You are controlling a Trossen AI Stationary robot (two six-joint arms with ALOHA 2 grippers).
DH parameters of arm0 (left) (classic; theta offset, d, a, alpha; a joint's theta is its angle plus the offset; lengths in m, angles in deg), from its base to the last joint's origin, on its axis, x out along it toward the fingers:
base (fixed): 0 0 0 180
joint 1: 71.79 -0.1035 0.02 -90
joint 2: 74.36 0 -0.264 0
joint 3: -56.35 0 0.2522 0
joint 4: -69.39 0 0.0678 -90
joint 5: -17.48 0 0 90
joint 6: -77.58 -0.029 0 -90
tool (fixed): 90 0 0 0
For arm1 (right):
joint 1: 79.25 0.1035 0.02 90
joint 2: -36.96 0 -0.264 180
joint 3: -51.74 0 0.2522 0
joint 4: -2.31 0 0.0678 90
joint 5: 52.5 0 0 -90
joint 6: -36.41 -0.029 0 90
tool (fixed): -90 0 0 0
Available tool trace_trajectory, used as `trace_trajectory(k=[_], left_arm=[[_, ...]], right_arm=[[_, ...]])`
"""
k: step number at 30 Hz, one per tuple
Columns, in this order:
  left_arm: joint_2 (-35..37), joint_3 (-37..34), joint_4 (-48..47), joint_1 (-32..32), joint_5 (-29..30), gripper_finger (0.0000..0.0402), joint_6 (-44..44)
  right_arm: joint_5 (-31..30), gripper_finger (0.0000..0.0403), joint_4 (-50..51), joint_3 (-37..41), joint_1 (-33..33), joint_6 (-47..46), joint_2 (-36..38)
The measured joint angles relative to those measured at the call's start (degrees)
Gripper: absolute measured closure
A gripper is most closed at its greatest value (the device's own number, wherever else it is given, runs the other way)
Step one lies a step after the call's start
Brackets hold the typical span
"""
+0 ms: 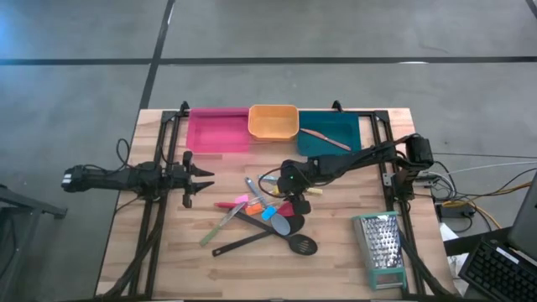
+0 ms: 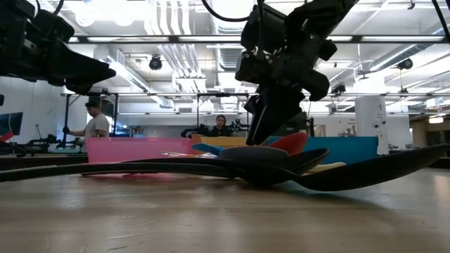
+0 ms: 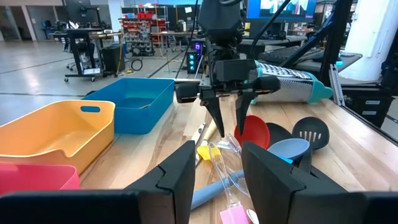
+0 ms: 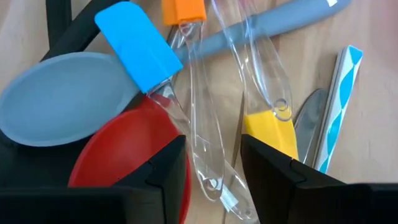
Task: Pick & Place Kitchen Items
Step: Put the orange spatula into the yellow bin
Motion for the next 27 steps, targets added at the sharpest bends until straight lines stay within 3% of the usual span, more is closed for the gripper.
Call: trace_trajectory(k=[8,27], left_arm=[[0.0,0.0,0.02,-0.02,0.0,0.0266,-0.02],[0.0,0.0,0.02,-0.02,0.0,0.0266,-0.02]], right_arm=[[0.05,0.027,-0.42,0.0,0.02,-1.27,0.0],[0.18,0.0218,-2.34,0.13,1.42,-2.82,-1.42]])
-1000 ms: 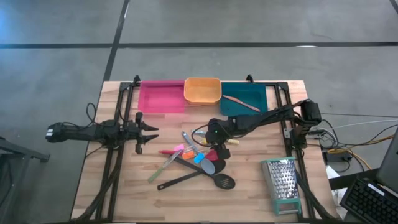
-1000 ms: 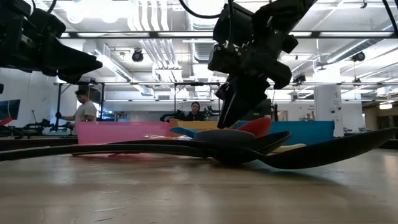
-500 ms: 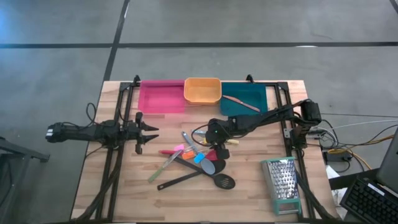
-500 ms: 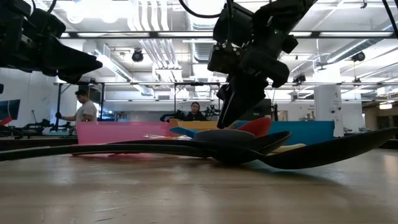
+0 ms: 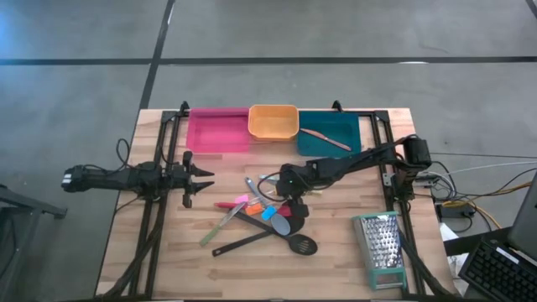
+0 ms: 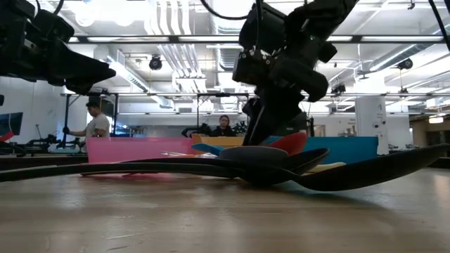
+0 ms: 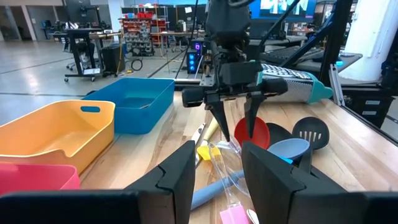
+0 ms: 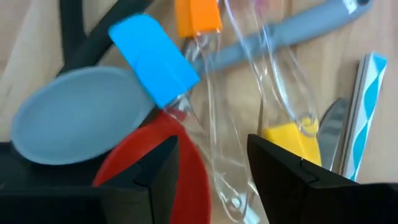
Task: Pick & Place Kitchen Items
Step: Put the orange spatula into the yellow bin
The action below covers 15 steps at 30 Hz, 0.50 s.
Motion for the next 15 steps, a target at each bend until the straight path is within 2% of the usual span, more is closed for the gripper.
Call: trace_trajectory(k=[9,15], left_arm=[[0.0,0.0,-0.02,0.01,0.0,0.0266,0.0],[0.0,0.0,0.0,0.02,0.0,0.0266,0.01]], right_arm=[[-0.02,0.0238,-1.06,0.04,0.1,0.47,-3.96],[-0.03,0.0279,-0.66,-0.02,0.09,0.21,-3.86]])
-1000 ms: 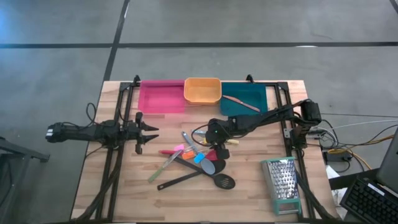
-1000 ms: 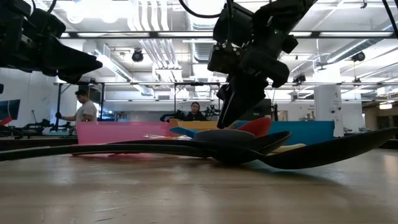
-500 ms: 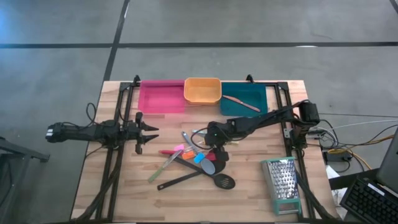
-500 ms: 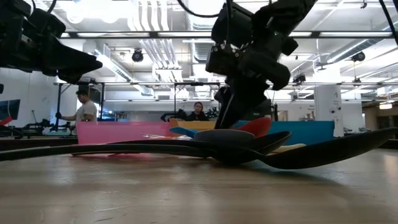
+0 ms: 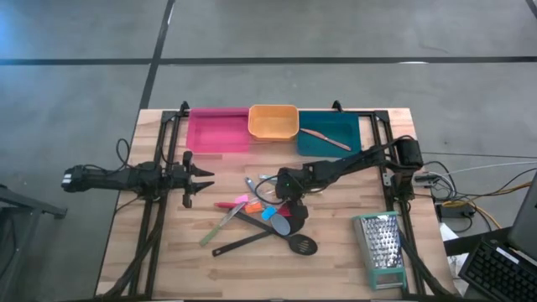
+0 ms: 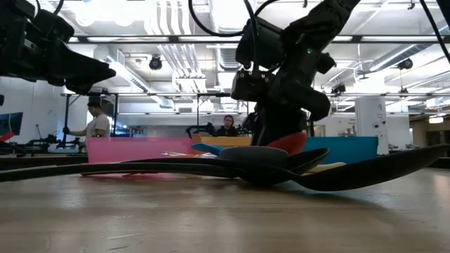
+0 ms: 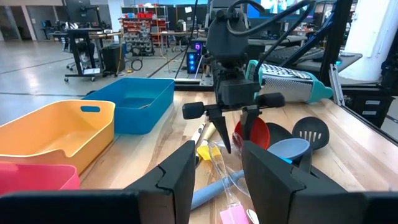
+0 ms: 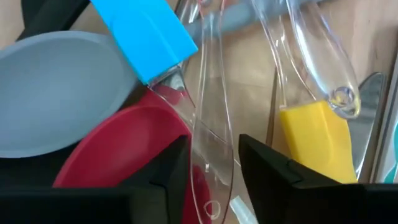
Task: Pick & Place Kitchen Items
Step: Put the orange spatula into the yellow bin
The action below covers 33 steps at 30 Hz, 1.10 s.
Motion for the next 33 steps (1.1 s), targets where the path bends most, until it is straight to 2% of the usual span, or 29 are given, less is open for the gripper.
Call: trace_trajectory(k=[6,23,33], left_arm=[[0.0,0.0,0.0,-0.02,0.0,0.0266,0.01],[0.02,0.0,0.0,0.0,0.0,0.0266,0.0],[-0.02,0.0,0.02,-0.02,0.0,0.0266,-0.02]], right_arm=[[0.01,0.0335,-0.09,-0.09,-0.02,-0.15,0.58],[0.18,0.0335,2.24,-0.09,0.0,-0.01,3.41],[0.52,0.0335,4.98,-0.09,-0.02,0.23,11.54]])
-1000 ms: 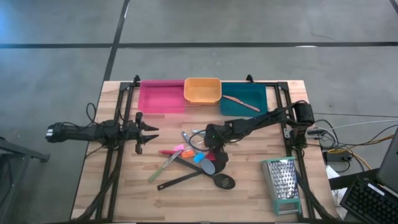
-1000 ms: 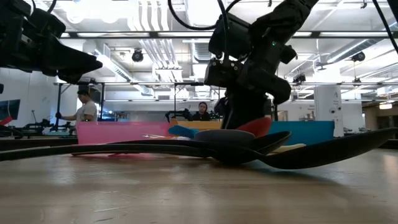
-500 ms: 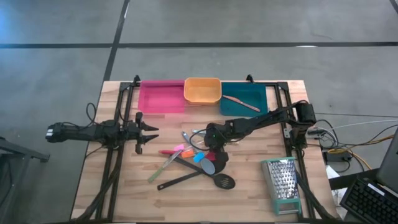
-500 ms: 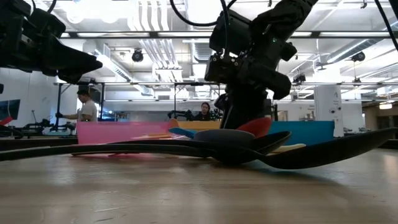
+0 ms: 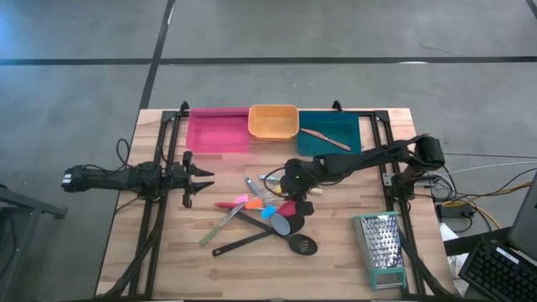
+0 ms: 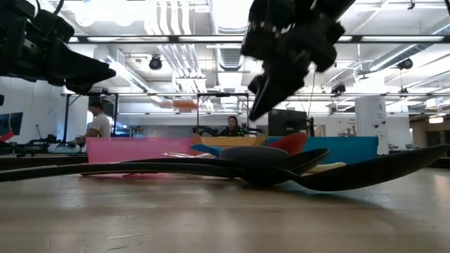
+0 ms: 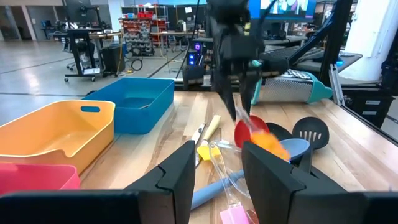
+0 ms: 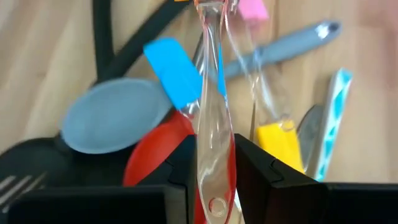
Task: Pick & Place Kitchen Items
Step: Put the orange spatula into the yellow bin
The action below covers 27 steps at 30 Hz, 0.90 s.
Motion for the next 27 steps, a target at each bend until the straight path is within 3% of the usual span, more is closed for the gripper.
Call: trace_trajectory(k=[15,27], left_arm=[[-0.04,0.0,-0.02,0.02,-0.01,0.0266,0.02],[-0.07,0.0,-0.03,0.02,-0.01,0.0266,0.01]], right_arm=[[-3.64,0.0335,0.2,0.0,-3.75,0.28,13.67],[-3.59,0.0335,0.18,-5.16,-13.59,2.63,10.59]])
